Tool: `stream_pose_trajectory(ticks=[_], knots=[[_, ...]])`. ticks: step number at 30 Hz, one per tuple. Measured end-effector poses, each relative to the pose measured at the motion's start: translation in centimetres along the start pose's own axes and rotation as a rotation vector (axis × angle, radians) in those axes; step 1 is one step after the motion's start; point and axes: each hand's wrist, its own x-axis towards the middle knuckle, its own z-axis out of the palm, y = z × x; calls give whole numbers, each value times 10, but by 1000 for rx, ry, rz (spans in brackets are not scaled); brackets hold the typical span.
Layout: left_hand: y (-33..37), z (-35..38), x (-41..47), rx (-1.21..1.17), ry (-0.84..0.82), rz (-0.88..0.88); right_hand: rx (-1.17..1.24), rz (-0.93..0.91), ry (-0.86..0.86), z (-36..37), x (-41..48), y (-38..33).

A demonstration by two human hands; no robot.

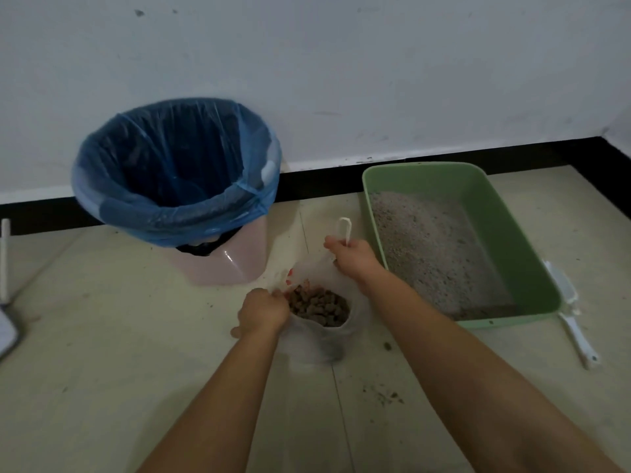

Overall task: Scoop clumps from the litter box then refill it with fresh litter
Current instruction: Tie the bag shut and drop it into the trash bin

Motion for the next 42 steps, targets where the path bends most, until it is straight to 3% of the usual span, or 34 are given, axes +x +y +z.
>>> stream_pose_trajectory(ticks=[5, 9, 12, 14, 17, 19, 22, 26, 29, 31, 34, 39, 42], knots=[[20, -21, -39, -392, 276, 400, -41, -397, 100, -16, -53, -30], [55, -47, -57, -760, 358, 589, 523, -480, 49, -38, -93, -65], [77, -57, -69, -908, 334, 645, 674, -591, 67, -53, -99, -76], [81, -56, -71, -879, 188, 573, 541, -584, 99, -56, -88, -69], [67, -48, -63, -813, -137, 339, -83, -517, 59, -58, -66, -35], [60, -47, -63, -762, -274, 320, -290, -542, -24, -62, -60, -17], [66, -52, -70, -630, -335, 437, -371, -572, -146, -62, -66, -16], [78, -48, -79, -661, -425, 530, -485, -587, -271, -57, -66, -19], [82, -40, -77, -616, -404, 579, -513, -614, -319, -60, -63, -18], [86, -37, -76, -616, -354, 553, -497, -611, -340, -64, -62, -17], [84, -34, -68, -807, -307, 411, -449, -581, -380, -72, -54, -11], [78, -40, -55, -975, -376, 286, -587, -607, -252, -88, -39, 7], [76, -42, -47, -1062, -406, 249, -341, -539, -84, -91, -35, 14]])
